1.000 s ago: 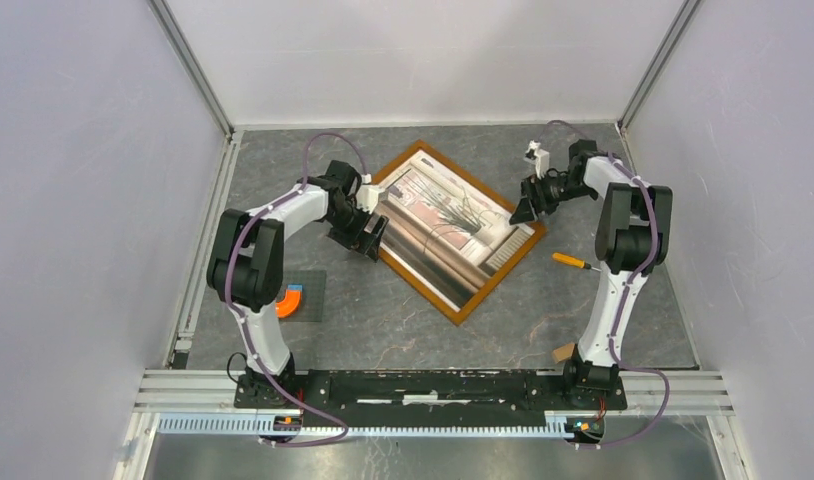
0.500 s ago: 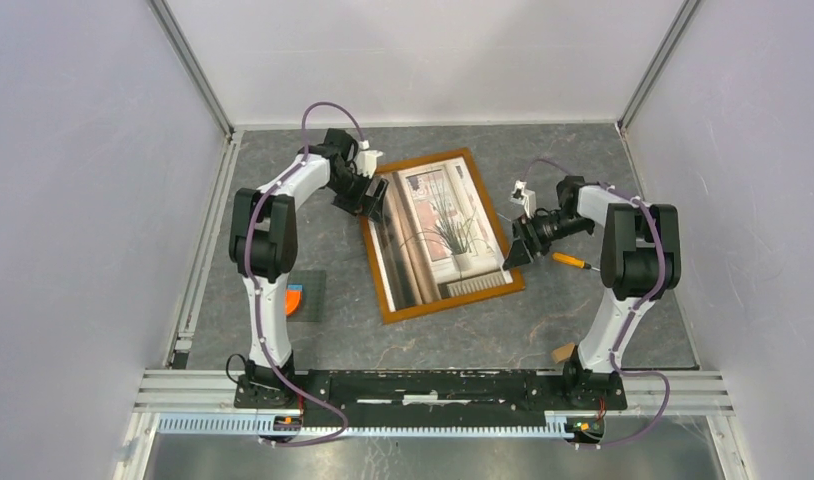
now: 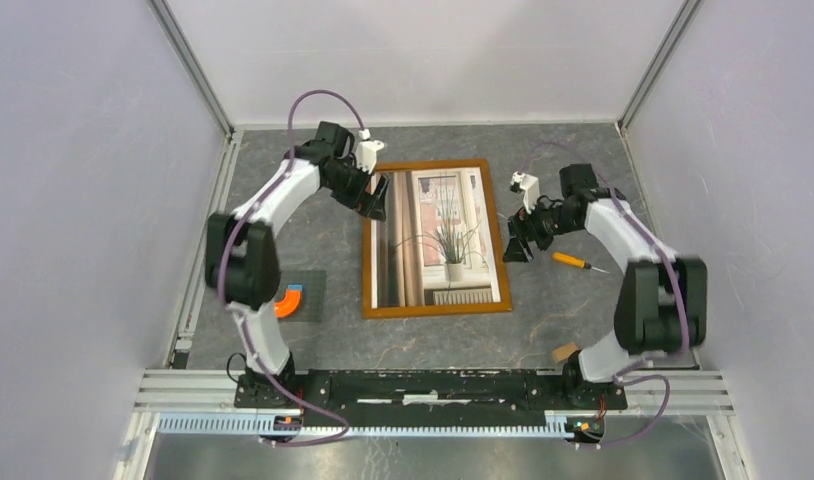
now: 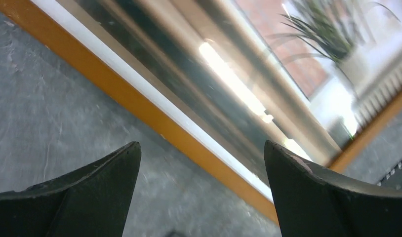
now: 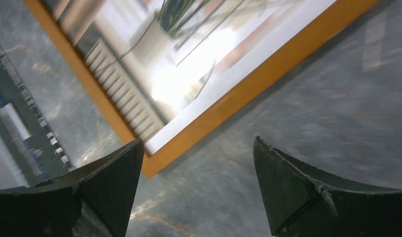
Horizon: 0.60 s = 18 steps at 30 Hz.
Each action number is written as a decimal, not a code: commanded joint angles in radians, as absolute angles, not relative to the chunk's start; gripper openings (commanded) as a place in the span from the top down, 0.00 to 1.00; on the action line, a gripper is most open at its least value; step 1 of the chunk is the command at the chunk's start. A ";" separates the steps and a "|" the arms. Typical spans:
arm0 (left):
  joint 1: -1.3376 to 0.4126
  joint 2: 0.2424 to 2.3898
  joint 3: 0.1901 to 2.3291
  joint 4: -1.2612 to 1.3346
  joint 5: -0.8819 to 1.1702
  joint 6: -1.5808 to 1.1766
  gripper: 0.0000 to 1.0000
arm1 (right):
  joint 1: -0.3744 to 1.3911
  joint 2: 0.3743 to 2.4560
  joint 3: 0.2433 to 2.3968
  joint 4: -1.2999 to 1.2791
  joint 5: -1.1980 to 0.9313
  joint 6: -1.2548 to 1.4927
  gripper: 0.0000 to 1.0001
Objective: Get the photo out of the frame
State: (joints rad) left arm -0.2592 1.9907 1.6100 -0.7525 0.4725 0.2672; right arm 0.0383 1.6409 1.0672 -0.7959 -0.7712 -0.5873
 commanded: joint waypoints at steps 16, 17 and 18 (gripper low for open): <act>-1.080 1.600 1.123 -0.553 -0.060 0.424 0.04 | -0.008 1.405 0.965 -0.369 -0.630 -0.106 0.02; -1.100 1.641 1.148 -0.552 -0.073 0.424 0.05 | -0.032 1.408 0.946 -0.366 -0.646 -0.105 0.02; -1.121 1.675 1.170 -0.552 -0.092 0.416 0.06 | -0.038 1.410 0.931 -0.365 -0.658 -0.102 0.02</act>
State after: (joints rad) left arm -1.0500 1.5894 1.0946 -0.6281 0.0368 0.4618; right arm -0.0025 1.4101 0.9501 -0.3294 -0.5720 -0.1329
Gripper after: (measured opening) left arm 0.958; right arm 0.979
